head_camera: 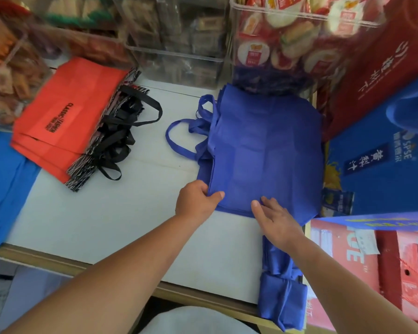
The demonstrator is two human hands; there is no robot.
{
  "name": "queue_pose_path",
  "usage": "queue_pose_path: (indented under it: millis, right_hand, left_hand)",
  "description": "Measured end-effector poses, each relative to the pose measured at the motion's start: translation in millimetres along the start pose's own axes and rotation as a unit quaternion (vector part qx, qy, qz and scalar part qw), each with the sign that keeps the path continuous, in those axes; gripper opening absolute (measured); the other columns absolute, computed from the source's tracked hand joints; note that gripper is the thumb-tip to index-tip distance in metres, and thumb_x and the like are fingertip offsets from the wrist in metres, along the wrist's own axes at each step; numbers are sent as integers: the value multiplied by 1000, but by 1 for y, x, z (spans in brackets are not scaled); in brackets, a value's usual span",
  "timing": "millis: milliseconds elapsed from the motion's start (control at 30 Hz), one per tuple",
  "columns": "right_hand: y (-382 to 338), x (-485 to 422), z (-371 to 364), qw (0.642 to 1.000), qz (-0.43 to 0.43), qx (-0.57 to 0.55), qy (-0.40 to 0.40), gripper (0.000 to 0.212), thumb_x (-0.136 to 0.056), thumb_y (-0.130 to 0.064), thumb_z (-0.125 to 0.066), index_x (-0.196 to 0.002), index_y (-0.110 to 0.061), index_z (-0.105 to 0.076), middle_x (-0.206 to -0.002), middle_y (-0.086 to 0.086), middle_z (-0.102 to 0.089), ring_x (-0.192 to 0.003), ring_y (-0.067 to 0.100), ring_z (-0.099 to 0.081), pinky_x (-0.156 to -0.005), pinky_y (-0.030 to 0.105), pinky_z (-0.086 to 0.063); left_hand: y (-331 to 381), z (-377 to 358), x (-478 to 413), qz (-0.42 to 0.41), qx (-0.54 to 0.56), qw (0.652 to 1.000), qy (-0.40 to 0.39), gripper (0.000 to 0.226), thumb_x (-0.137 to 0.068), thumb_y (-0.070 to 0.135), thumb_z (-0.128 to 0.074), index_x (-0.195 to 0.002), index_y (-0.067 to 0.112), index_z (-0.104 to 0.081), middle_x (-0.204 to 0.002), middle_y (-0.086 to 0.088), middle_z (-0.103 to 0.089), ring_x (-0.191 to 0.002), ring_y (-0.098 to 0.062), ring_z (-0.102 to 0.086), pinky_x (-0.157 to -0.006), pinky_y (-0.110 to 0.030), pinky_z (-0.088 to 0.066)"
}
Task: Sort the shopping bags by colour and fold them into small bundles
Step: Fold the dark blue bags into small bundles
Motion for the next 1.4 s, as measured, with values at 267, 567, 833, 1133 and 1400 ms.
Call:
queue_pose_path:
  millis: [267,567,833,1133,1400]
  right_hand:
    - [2,16,33,981,106,-19,164,56,-104,-59,-35,-129,-20,-67,-138,-1,-62,-136,19,-49,-110,33,-36]
    - [-85,27,38,970,184,-43,153,65,-94,-69,-29,-127,-28,-67,-146,-2,-55,-142,14,-41,-116,33,-34]
    - [-150,23,-73,994,98,-9,42,57,-101,-65,-32,-147,-37,-51,-169,-8,-17,-157,14,-3,-127,36,-10]
    - [-179,25,-141,996,-3,82,27,66,-101,-69,-25,-159,-39,-27,-167,-10,-25,-153,20,-19,-125,39,-16]
    - [-157,62,-177,994,-9,102,27,63,-98,-72,-21,-156,-49,-28,-169,-14,-9,-157,22,2,-127,41,-4]
  left_hand:
    - [35,15,19,-48,101,994,15,27,-93,35,-62,-80,12,-55,-75,-3,-61,-73,-29,-64,-74,-47,-59]
    - [-7,156,2,-65,-59,988,123,6,-95,22,-64,-100,18,-66,-79,-4,-67,-78,-31,-63,-69,-37,-50]
    - [-68,251,-36,-75,-127,978,151,48,-88,11,-70,-134,5,-57,-130,-19,-54,-112,-37,-60,-95,-45,-51]
    - [-168,157,33,-191,-317,909,-189,74,-94,53,-62,-156,19,-39,-170,-1,-18,-157,-17,-13,-124,-30,-19]
    - [-222,169,18,-258,-237,926,-139,65,-75,38,-87,-136,28,-65,-157,22,-34,-146,5,-28,-118,-30,-37]
Point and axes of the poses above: each hand's wrist, its own x-axis away from the middle knuckle, its own z-axis out of the back of the hand, y = z × x, the point moved 7 cm from there along -x, towards the middle knuckle
